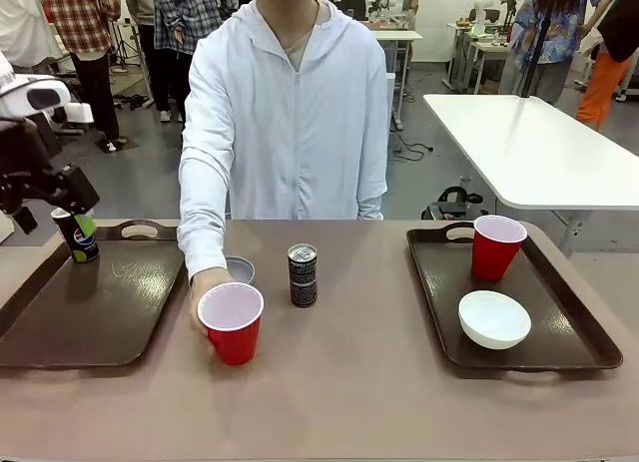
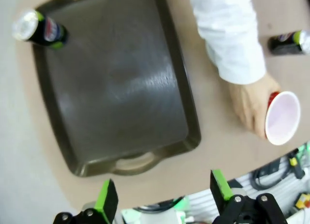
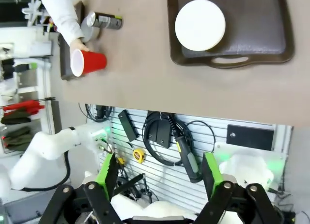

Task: Prepare tableware on both trays.
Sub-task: Pick up a Picnic Bowl from the table and place it on a Handle tray.

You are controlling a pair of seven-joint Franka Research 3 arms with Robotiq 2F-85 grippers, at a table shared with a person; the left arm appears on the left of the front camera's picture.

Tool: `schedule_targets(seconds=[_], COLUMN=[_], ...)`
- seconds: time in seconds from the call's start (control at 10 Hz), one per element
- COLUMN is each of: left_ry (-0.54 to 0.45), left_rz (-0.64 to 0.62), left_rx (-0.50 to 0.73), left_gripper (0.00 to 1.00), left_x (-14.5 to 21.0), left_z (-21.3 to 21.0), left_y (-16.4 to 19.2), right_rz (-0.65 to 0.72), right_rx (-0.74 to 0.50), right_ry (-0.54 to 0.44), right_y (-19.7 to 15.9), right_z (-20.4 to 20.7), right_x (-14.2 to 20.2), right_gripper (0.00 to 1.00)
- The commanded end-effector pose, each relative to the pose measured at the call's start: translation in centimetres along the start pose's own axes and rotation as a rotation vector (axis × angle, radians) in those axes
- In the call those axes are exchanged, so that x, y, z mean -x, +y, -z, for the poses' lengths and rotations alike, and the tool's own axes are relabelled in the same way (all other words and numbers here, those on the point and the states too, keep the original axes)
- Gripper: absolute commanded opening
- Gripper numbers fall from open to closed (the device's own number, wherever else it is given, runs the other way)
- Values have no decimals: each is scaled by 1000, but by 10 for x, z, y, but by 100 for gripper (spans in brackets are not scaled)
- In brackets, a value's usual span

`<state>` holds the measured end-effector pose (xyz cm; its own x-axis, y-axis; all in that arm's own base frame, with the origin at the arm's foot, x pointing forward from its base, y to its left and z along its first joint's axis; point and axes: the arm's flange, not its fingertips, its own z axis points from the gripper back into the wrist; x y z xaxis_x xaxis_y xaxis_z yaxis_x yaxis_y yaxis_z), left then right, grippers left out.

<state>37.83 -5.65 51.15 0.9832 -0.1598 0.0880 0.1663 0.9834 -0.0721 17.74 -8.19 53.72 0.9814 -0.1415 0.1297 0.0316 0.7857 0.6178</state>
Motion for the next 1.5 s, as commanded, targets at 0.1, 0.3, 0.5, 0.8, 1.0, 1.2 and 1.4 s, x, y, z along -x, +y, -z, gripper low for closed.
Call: schedule_targets(seconds=[0.1, 0.3, 0.5, 0.8, 1.0, 1.2, 1.4], left_ry=[23, 82, 179, 195, 173, 147, 113], left_rz=[35, 58, 206, 190, 181, 163, 140], left_rx=[99, 123, 165, 211, 212, 212, 203], left_gripper=[100, 100, 100, 100, 100, 100, 100], left_x=[-1, 24, 111, 115, 111, 101, 87], left_z=[38, 40, 6, 11, 11, 13, 17], left_y=[4, 1, -13, -7, -7, -8, -13], right_rz=[-56, -14, -14, -14, -14, -14, -14], right_rx=[-73, -8, -8, -8, -8, -8, -8], right_ry=[-22, -4, -4, -4, -4, -4, -4], right_y=[-31, -5, -5, -5, -5, -5, -5], right_z=[60, -3, -3, -3, -3, -3, -3], right_x=[27, 2, 2, 2, 2, 2, 2], right_gripper=[89, 89, 89, 89, 89, 89, 89])
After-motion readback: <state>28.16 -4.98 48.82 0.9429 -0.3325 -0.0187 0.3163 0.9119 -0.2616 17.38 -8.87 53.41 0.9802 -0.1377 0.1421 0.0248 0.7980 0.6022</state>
